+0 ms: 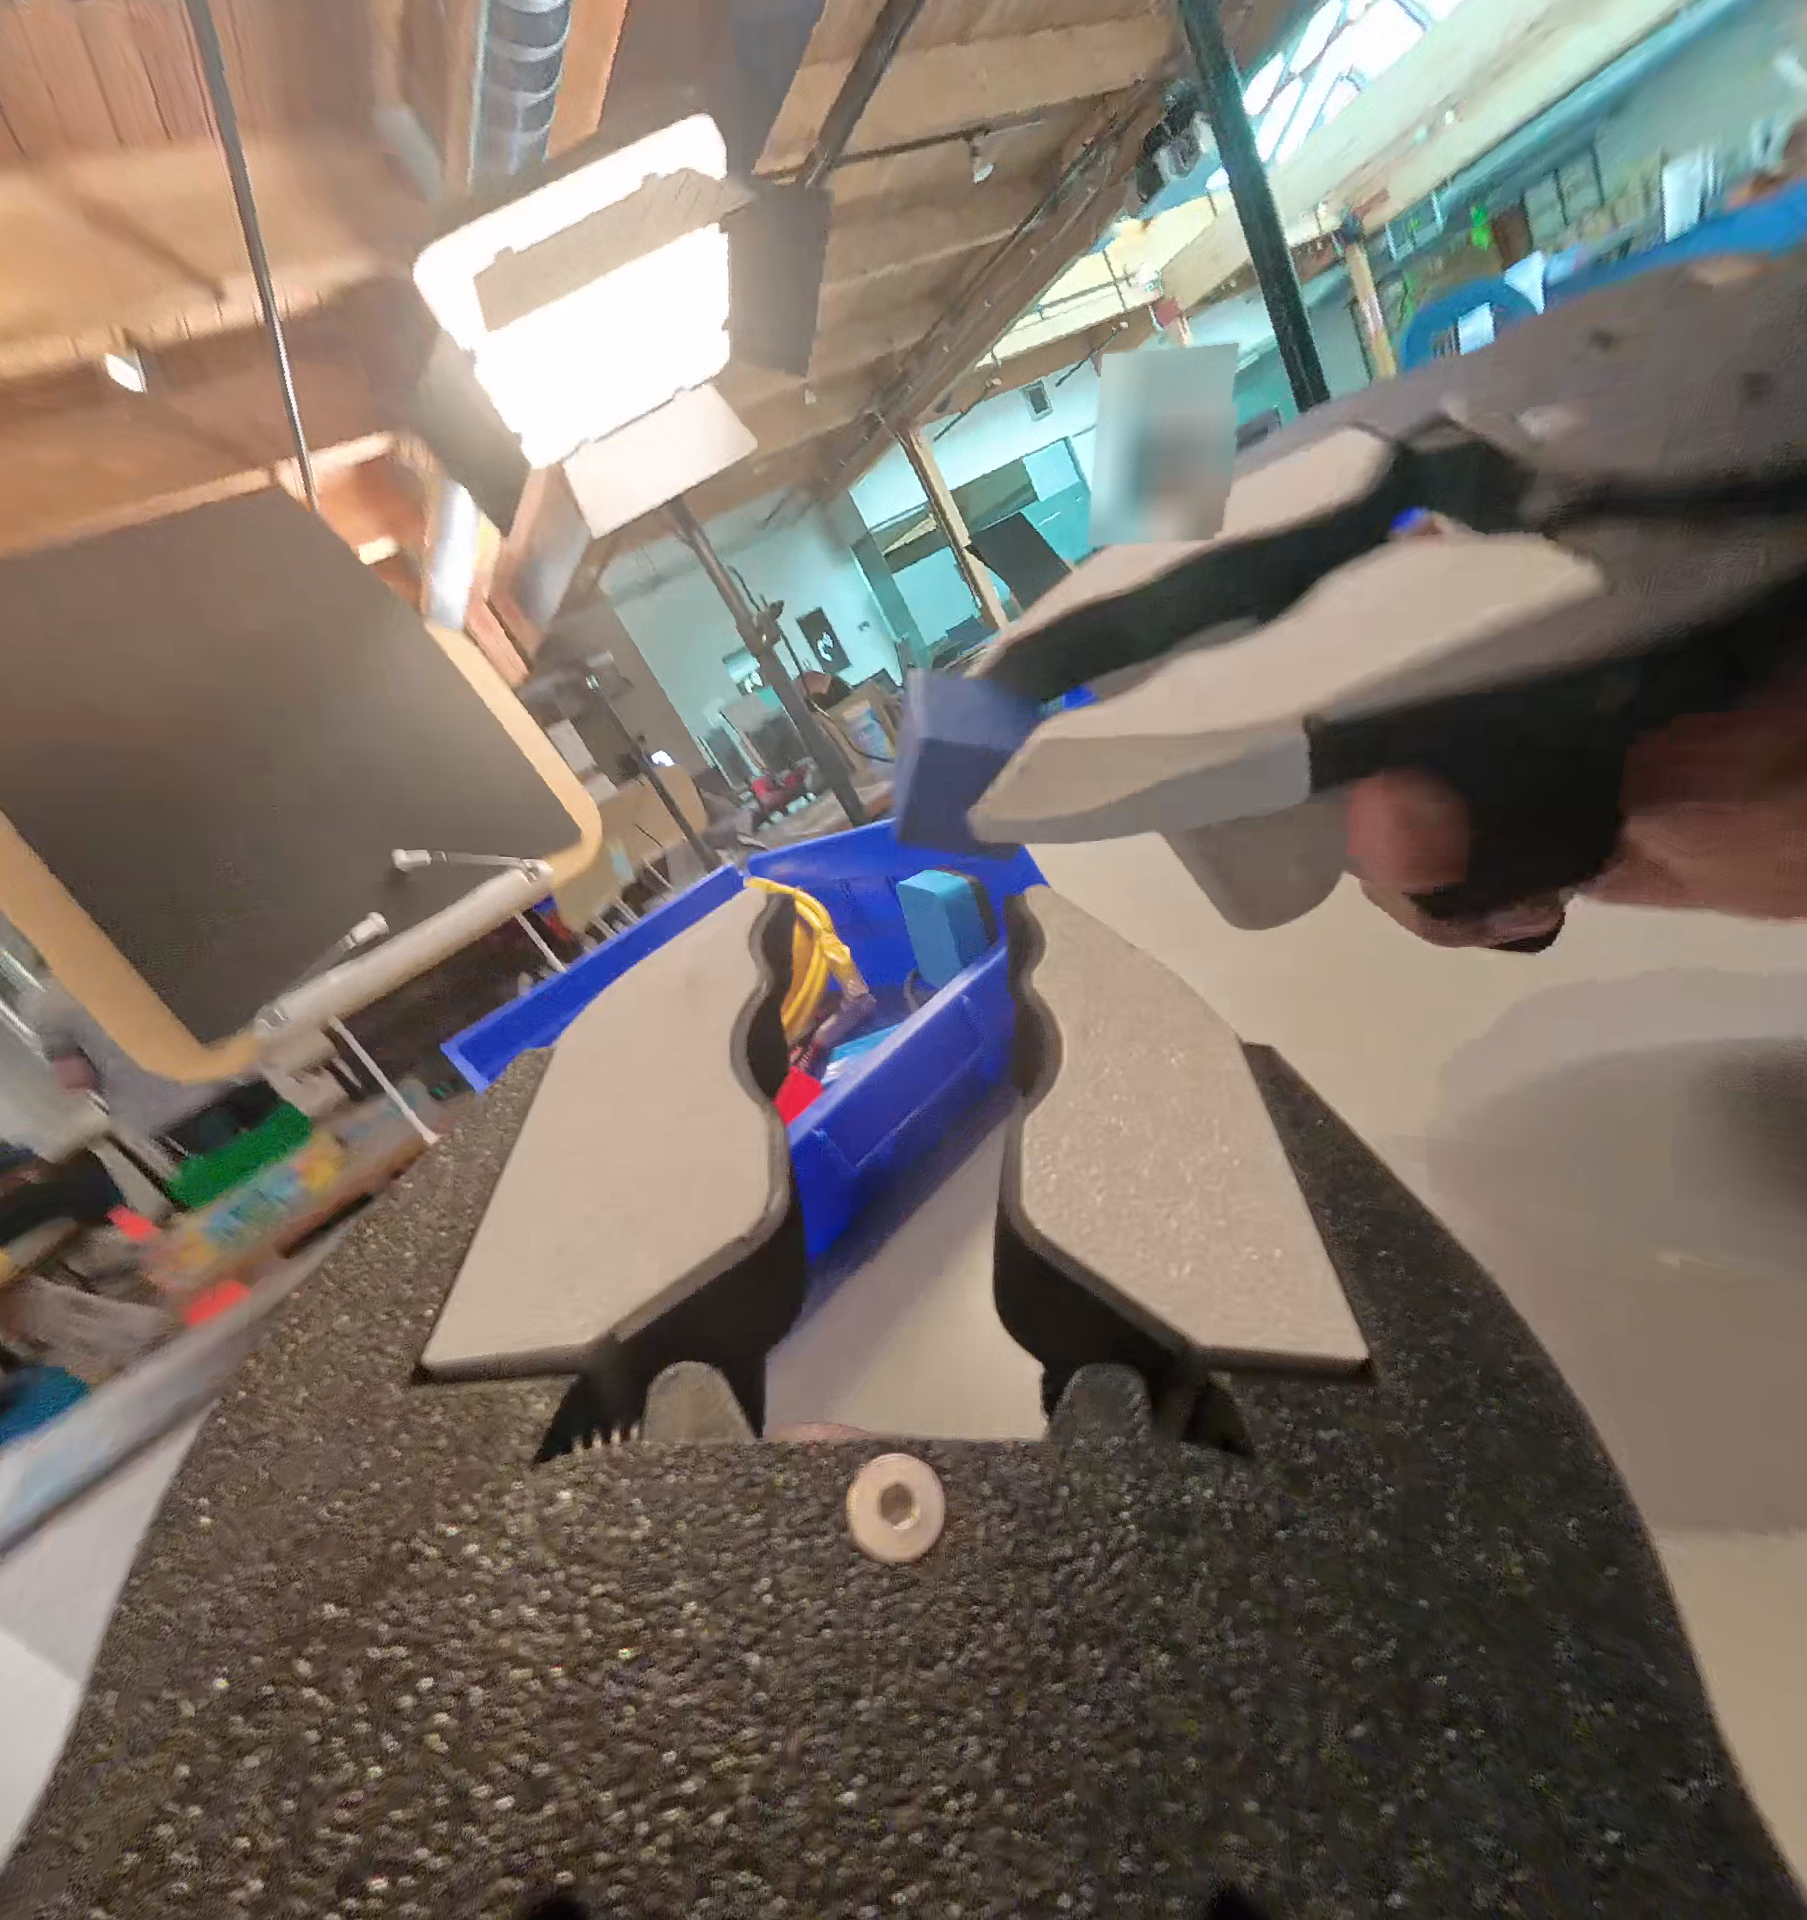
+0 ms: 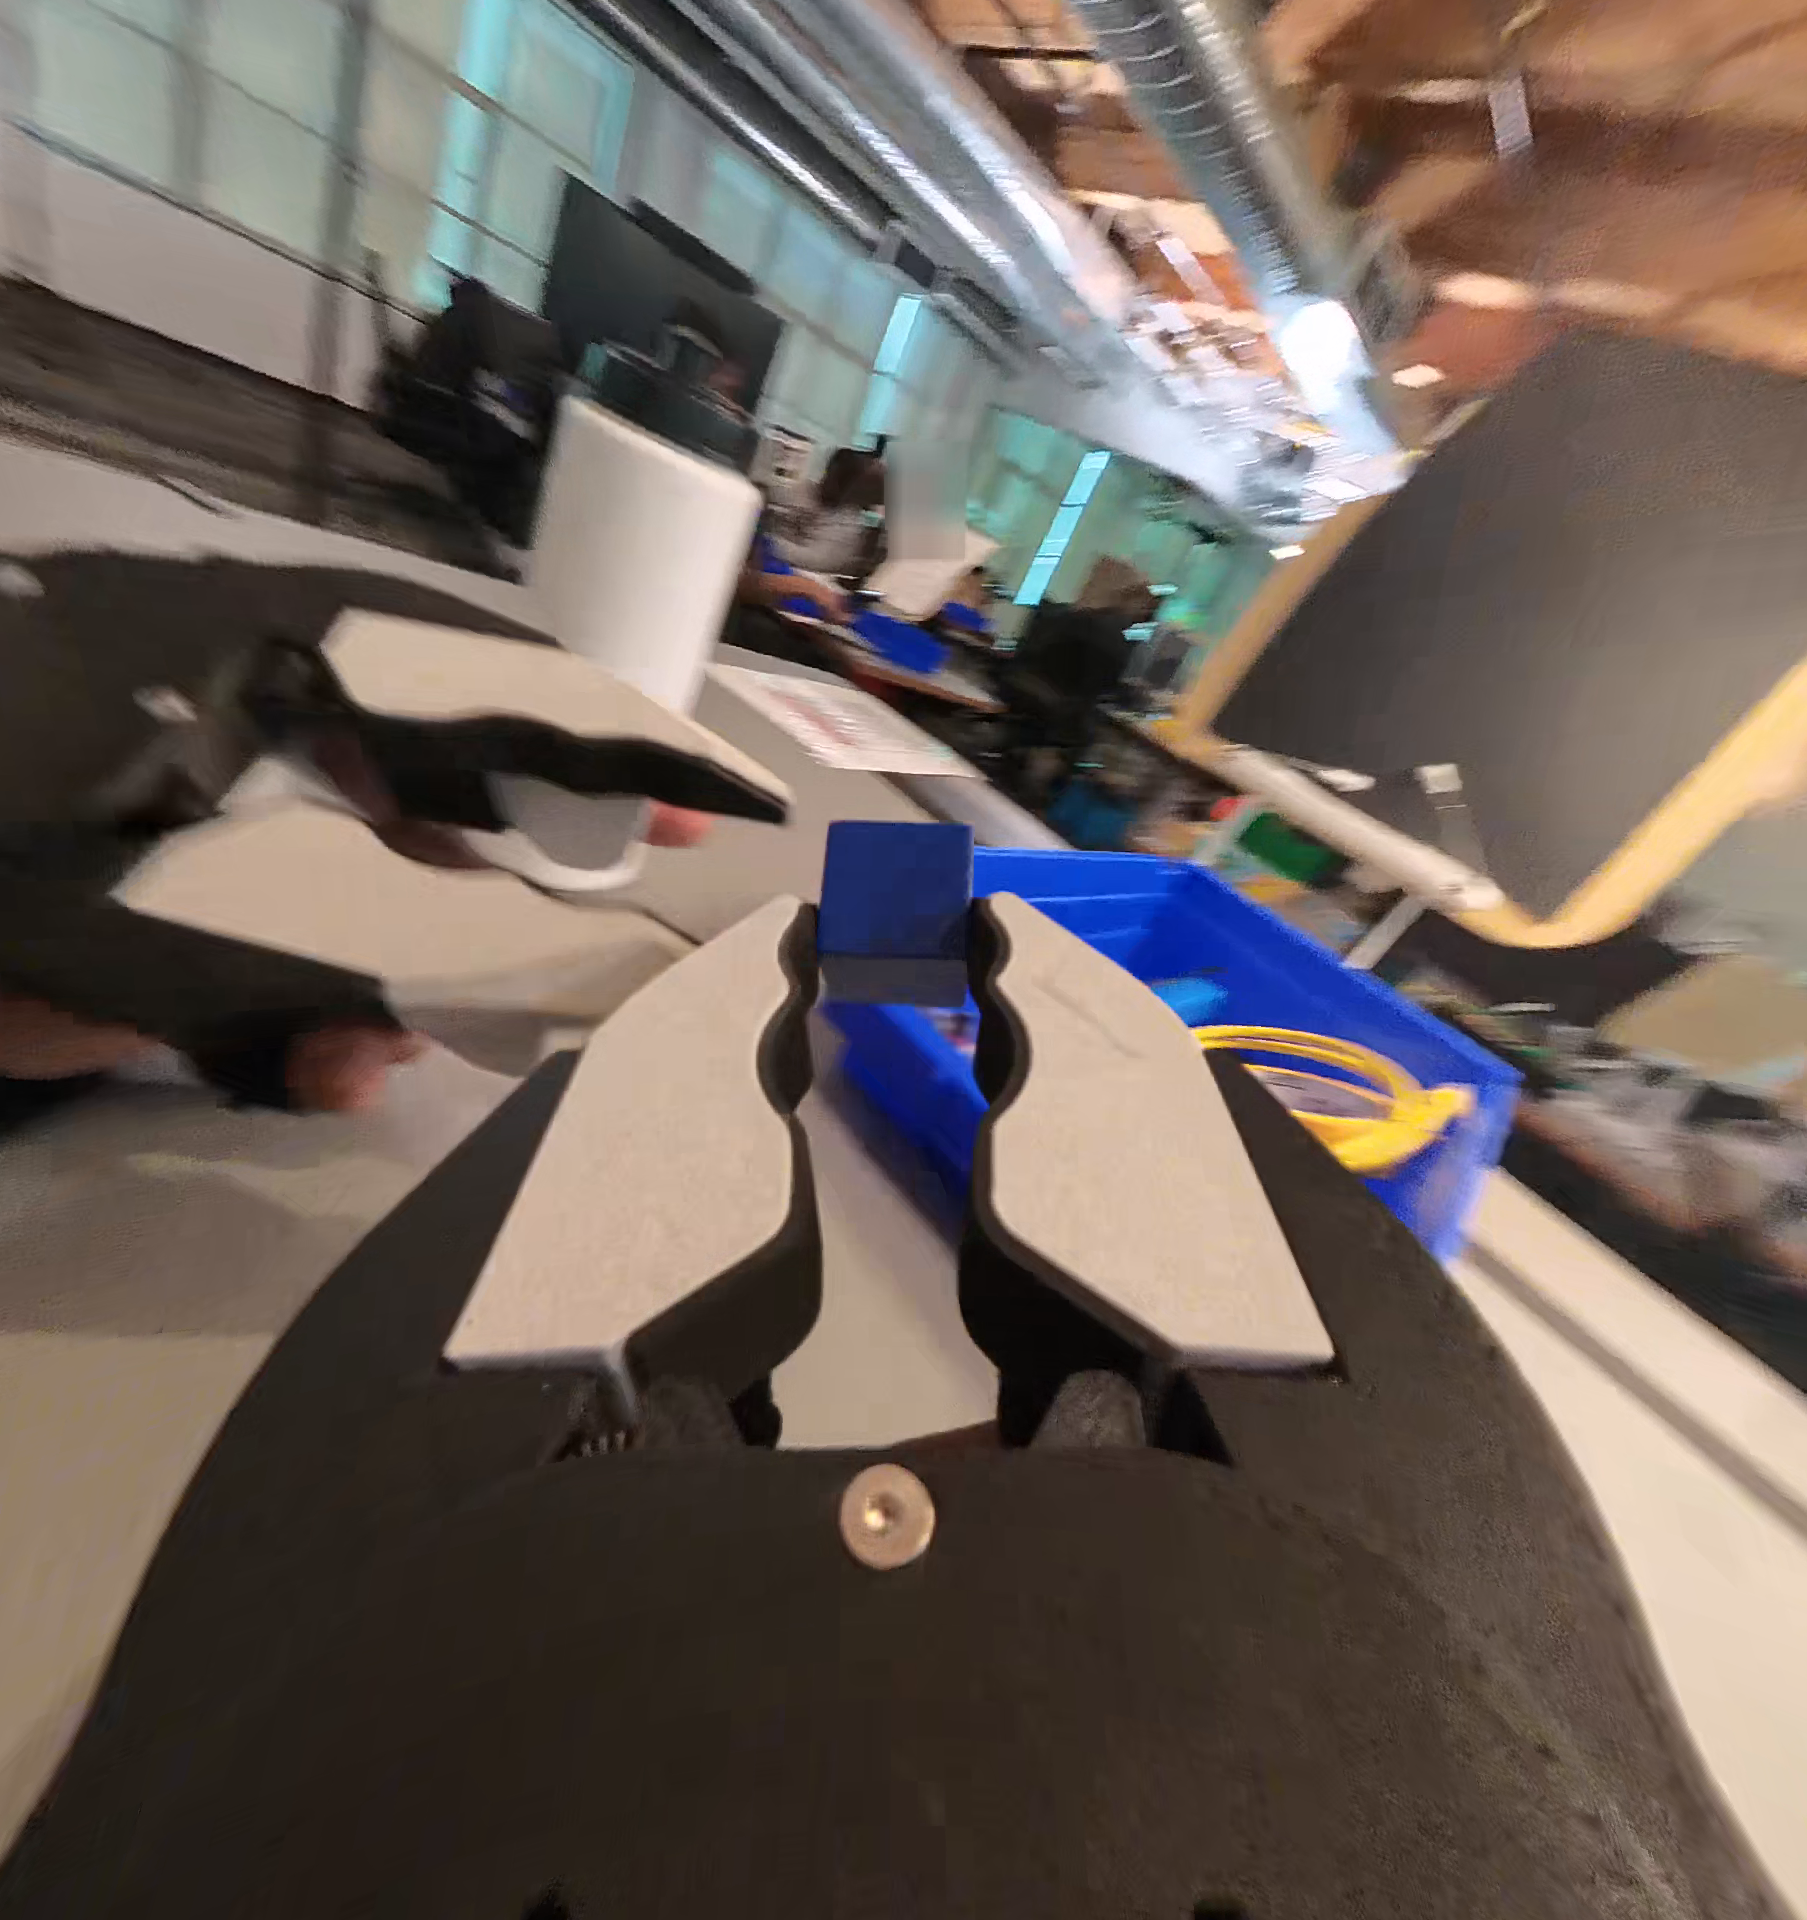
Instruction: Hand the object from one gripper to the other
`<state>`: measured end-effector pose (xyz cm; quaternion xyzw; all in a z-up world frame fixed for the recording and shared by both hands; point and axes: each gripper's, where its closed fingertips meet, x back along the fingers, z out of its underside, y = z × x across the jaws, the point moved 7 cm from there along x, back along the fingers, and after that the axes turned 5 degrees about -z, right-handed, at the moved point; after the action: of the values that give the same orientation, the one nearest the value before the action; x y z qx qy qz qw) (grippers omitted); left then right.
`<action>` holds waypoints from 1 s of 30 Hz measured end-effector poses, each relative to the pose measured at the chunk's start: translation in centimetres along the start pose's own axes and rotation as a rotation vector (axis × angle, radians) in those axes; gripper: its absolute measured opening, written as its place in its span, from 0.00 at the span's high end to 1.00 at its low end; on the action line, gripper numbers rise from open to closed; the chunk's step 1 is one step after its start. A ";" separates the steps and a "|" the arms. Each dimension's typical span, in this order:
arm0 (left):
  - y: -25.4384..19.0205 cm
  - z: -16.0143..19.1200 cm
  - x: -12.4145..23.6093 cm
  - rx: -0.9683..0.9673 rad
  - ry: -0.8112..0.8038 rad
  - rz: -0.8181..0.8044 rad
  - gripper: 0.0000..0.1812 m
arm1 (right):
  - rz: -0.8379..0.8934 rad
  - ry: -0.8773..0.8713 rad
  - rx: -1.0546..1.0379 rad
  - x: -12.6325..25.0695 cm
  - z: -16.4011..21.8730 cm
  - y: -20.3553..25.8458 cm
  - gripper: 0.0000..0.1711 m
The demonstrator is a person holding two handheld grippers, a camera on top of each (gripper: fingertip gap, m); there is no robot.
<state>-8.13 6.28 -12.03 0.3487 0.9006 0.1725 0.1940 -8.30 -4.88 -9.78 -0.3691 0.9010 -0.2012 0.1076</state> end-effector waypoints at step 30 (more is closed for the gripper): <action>0.1 -1.1 0.5 -0.185 -0.073 -0.116 0.85 | -0.083 -0.124 -0.089 1.5 0.0 0.5 0.76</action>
<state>-8.93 6.50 -11.13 0.2828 0.8918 0.2303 0.2677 -9.65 -5.58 -10.12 -0.4225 0.8845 -0.1420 0.1381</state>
